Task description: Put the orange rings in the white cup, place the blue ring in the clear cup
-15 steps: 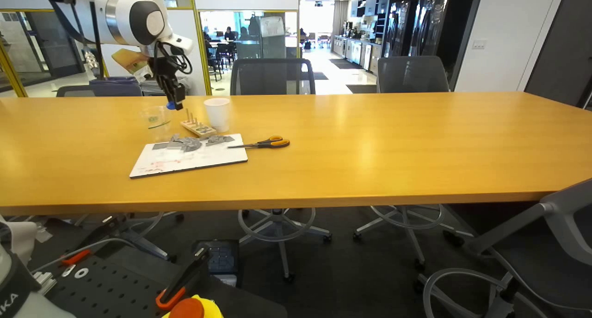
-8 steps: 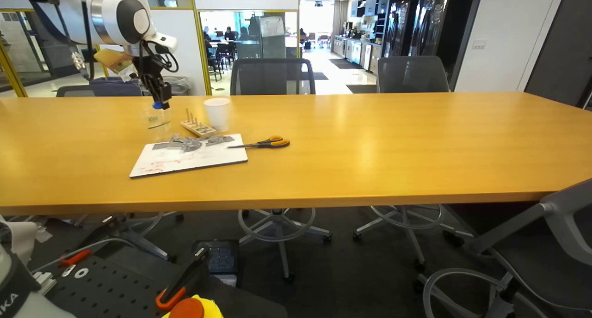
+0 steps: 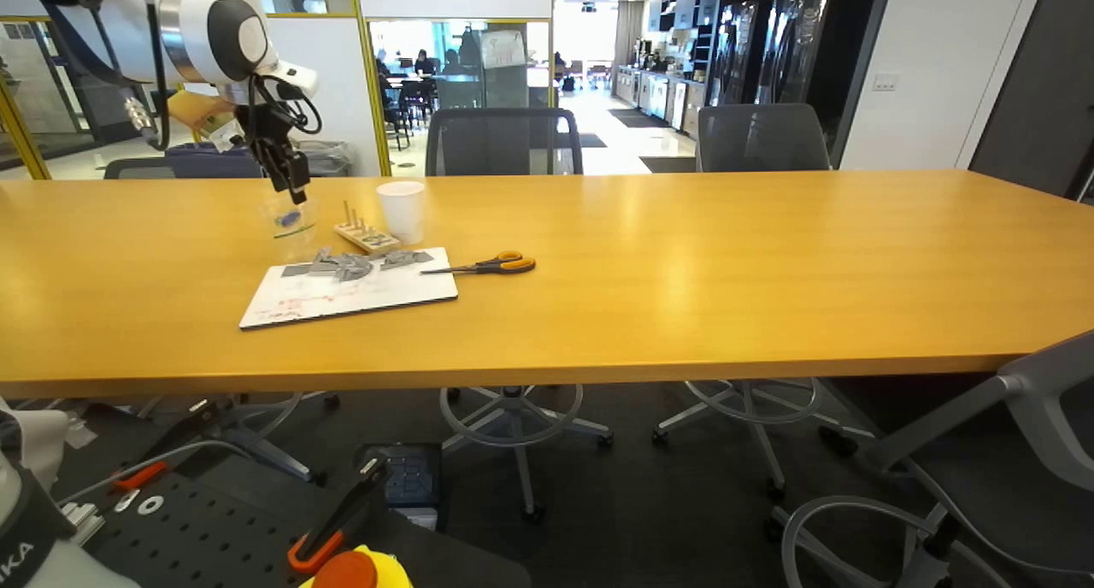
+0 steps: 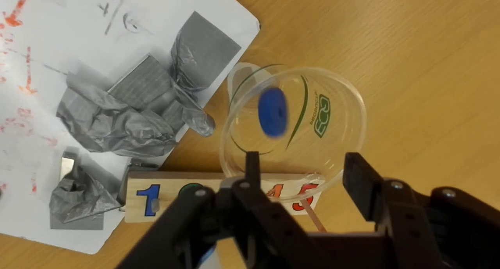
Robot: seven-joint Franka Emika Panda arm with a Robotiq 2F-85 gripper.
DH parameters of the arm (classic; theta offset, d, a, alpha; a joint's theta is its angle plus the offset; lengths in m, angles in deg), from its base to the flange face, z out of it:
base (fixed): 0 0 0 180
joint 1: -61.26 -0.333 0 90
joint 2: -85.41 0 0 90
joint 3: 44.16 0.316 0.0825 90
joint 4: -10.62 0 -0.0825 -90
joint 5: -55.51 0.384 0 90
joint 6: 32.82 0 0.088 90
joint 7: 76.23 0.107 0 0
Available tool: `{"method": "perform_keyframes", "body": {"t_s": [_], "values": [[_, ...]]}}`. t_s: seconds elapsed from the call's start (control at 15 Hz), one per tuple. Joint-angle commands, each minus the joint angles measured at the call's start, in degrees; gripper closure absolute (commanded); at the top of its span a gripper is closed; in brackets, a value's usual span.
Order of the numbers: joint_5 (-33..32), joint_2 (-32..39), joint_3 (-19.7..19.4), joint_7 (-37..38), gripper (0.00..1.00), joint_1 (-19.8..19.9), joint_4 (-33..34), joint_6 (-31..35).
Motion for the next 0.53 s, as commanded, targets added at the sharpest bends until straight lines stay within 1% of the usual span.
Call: {"method": "perform_keyframes", "body": {"t_s": [0.0,0.07,0.13,0.27,0.47], "values": [[-1.6,-1.0,0.6,-0.3,0.11,0.3,1.2,-4.4],[-1.3,-1.6,1.1,-1.7,0.02,0.8,1.1,-6.2],[-0.4,-2.5,1.9,-4.3,0.0,1.5,1.2,-9.2],[1.0,-6.2,3.3,-11.0,0.0,3.4,0.0,-17.2],[2.7,-15.1,3.8,-20.4,0.0,6.2,-3.7,-29.8]]}}
